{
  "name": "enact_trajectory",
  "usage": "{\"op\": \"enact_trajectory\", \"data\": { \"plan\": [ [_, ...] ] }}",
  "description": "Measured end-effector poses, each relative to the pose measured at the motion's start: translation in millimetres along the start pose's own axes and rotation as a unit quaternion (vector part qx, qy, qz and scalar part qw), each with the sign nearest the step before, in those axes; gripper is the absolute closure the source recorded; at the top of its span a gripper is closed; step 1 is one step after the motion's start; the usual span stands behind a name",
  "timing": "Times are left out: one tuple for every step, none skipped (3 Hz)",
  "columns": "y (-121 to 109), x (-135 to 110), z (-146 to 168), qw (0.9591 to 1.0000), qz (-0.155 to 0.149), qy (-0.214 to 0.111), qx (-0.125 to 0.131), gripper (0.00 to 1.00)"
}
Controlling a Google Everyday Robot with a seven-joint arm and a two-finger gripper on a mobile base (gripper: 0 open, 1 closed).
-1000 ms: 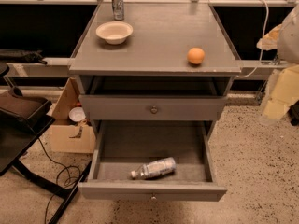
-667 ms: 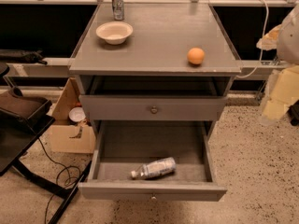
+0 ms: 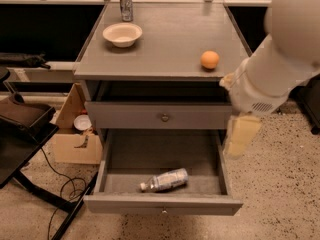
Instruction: Pick blue plastic bottle from middle drawer and place on counter
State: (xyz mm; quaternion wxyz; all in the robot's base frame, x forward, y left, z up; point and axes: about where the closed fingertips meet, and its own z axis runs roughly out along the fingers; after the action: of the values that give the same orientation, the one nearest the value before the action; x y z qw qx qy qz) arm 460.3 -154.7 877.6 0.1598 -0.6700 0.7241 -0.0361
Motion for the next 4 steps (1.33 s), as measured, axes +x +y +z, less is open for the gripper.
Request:
{"op": "enact_trajectory", "data": {
  "plan": [
    [2.7,-21.7,76.0,0.9992,-0.038,0.013,0.004,0.00],
    [7.3,-34.7,132.5,0.9983,-0.055,0.018,-0.001,0.00],
    [18.4,-38.5,171.5,0.9985,-0.050,0.021,-0.012,0.00],
    [19.4,-38.2,174.4,0.9986,-0.047,0.021,-0.013,0.00]
  ]
}}
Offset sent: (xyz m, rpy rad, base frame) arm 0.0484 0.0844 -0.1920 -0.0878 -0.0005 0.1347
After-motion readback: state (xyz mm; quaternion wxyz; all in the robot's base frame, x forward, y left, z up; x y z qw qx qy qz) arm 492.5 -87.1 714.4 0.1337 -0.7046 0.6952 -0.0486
